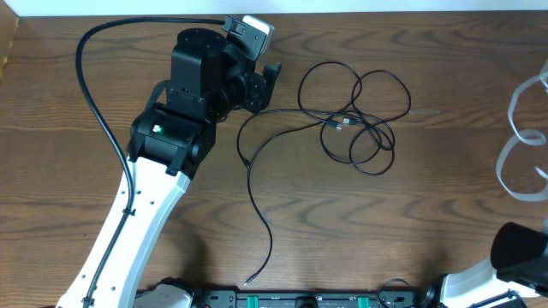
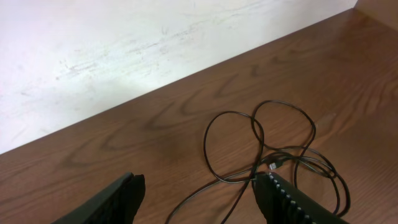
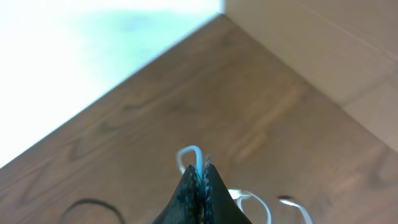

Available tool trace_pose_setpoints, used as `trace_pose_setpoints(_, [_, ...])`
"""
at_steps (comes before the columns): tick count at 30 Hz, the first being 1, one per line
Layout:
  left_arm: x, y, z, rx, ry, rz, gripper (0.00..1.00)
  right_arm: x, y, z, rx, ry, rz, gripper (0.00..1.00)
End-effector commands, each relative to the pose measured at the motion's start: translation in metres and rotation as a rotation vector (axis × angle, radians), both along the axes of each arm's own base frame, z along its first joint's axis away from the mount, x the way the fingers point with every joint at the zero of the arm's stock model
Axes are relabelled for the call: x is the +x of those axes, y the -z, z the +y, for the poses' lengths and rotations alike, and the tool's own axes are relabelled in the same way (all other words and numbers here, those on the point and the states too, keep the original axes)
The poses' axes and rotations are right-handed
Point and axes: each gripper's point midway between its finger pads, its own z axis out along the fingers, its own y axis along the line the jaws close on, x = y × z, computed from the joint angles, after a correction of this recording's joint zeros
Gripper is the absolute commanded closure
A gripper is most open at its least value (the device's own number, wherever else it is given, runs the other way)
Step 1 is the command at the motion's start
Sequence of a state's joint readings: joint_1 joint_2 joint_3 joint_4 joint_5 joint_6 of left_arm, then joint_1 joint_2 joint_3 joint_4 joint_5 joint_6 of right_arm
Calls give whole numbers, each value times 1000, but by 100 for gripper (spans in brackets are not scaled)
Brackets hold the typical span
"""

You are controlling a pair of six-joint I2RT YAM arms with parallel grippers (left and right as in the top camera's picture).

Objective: Untangle cables

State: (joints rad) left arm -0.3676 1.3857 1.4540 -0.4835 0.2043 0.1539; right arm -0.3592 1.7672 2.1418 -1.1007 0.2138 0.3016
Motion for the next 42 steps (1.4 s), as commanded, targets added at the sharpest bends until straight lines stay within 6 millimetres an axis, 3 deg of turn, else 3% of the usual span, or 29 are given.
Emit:
trace_pose_setpoints(1, [0, -2, 0, -7, 0, 1, 38, 17, -9, 20, -36, -94, -28, 99])
trace_pose_setpoints(8, [0, -2, 0, -7, 0, 0, 38, 54, -44, 56, 25, -193, -240, 99])
trace_pose_setpoints(14, [0, -2, 0, -5, 1, -1, 38, 66, -52, 72, -43, -229, -259, 99])
trace_pose_setpoints(20, [0, -1, 0, 5, 7, -3, 38, 89, -80, 93, -28, -286, -412, 99])
trace_pose_setpoints(32, [0, -1, 1, 18, 14, -9, 38, 159, -98, 162, -56, -463, -495, 99])
trace_pose_setpoints(37, [-1, 0, 1, 19, 14, -8, 38, 177, -110, 186, -64, -504, -559, 99])
trace_pose_setpoints(42, [-1, 0, 1, 21, 15, -8, 38, 190, -99, 198, -38, -520, -578, 99])
